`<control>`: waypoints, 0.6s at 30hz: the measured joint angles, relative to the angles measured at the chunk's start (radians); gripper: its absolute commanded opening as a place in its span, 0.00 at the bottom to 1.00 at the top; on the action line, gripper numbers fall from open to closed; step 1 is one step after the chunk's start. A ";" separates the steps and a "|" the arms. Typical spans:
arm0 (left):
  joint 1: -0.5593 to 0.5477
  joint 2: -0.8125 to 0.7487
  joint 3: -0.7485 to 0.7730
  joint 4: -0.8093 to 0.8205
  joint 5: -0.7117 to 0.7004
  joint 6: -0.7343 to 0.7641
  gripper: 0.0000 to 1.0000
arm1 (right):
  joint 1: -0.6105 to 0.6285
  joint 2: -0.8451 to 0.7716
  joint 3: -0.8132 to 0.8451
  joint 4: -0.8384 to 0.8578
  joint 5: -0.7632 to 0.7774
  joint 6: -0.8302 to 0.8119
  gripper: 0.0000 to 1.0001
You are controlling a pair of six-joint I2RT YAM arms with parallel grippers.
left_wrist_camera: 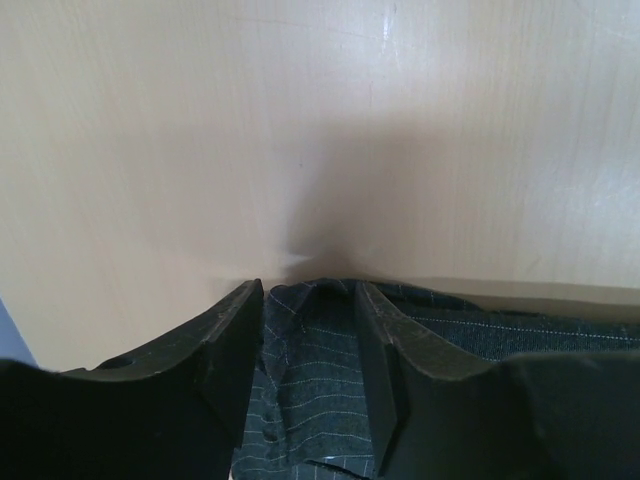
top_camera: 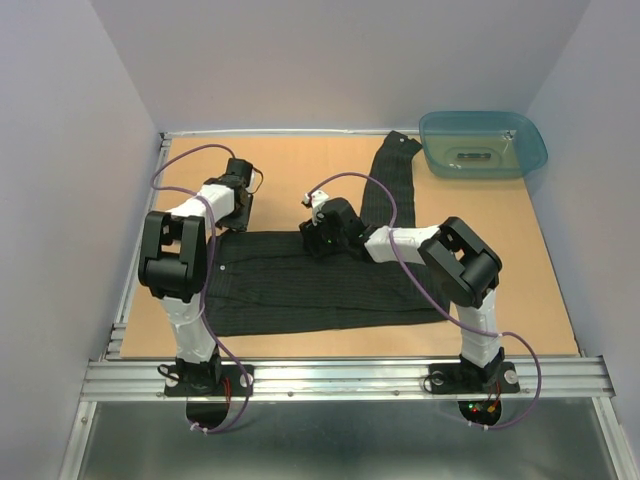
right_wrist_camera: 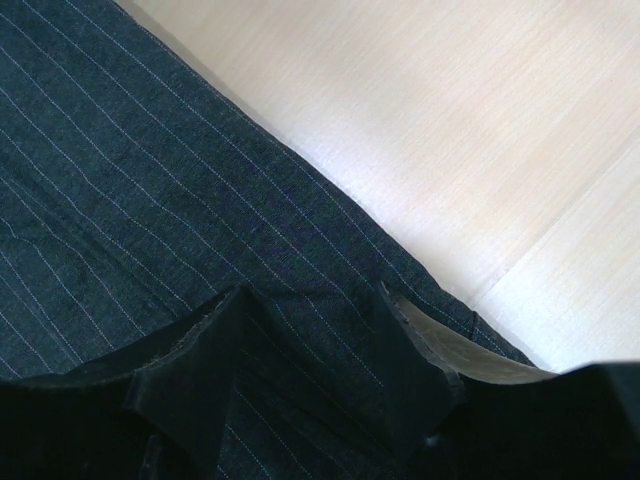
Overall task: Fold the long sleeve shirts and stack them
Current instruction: Fold the shirt
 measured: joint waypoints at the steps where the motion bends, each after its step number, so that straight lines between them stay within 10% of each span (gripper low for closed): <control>1: -0.002 0.005 0.003 -0.001 0.000 0.000 0.49 | 0.000 -0.001 -0.002 0.003 0.000 0.001 0.60; 18: -0.017 0.081 0.054 -0.012 -0.013 0.005 0.00 | 0.000 -0.028 -0.048 0.026 0.008 0.008 0.59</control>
